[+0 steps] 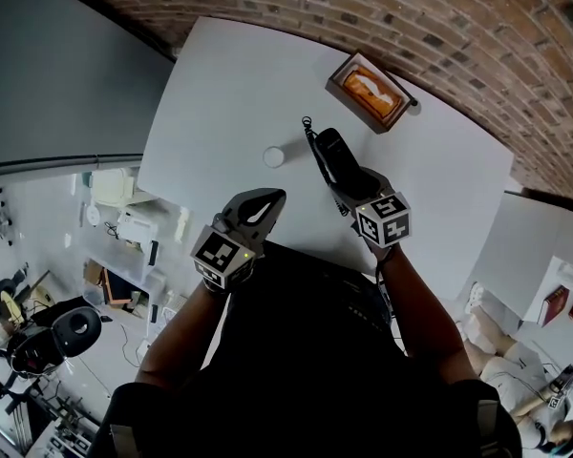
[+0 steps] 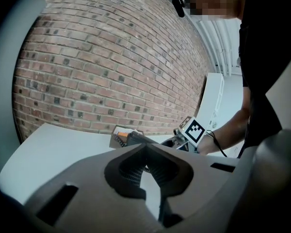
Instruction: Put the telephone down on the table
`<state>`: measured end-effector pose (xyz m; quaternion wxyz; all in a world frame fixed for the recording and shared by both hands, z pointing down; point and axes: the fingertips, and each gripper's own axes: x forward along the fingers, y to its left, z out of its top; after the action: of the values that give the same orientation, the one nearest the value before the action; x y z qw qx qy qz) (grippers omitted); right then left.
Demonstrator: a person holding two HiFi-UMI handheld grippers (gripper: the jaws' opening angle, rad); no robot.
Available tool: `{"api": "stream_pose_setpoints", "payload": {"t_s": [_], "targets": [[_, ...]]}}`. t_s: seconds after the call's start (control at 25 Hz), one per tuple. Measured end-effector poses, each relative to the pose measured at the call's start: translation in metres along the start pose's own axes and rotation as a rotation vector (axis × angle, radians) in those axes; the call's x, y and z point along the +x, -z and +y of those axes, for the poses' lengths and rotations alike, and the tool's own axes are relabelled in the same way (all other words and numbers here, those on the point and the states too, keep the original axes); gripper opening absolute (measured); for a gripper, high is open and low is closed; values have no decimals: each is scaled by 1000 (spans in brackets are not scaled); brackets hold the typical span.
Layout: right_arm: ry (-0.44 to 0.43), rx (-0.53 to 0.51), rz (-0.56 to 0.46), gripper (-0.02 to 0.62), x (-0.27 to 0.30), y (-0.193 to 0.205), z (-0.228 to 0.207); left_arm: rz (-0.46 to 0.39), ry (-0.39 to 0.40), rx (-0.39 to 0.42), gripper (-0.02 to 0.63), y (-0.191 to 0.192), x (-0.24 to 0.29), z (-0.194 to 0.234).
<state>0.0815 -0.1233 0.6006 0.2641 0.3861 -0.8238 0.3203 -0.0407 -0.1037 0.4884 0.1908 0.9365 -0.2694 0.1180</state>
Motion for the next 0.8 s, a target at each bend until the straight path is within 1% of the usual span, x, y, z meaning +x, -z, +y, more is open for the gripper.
{"api": "stream_pose_setpoints", "payload": {"t_s": [0.12,0.28,0.4,0.8], "targets": [[10,-7,40,272,17,16,-6,18,7,-1,6,7,-1,-1],[24,-6,72,270,33,31,-14,3,-7,-21,6,6,-3,0],[21,7,87,272,45,42,-15,9,-10,-33,6,9,-6,0],[52,-4,129,272,73,57,-27,-3,1,-32,6,11,-5,-2]]}}
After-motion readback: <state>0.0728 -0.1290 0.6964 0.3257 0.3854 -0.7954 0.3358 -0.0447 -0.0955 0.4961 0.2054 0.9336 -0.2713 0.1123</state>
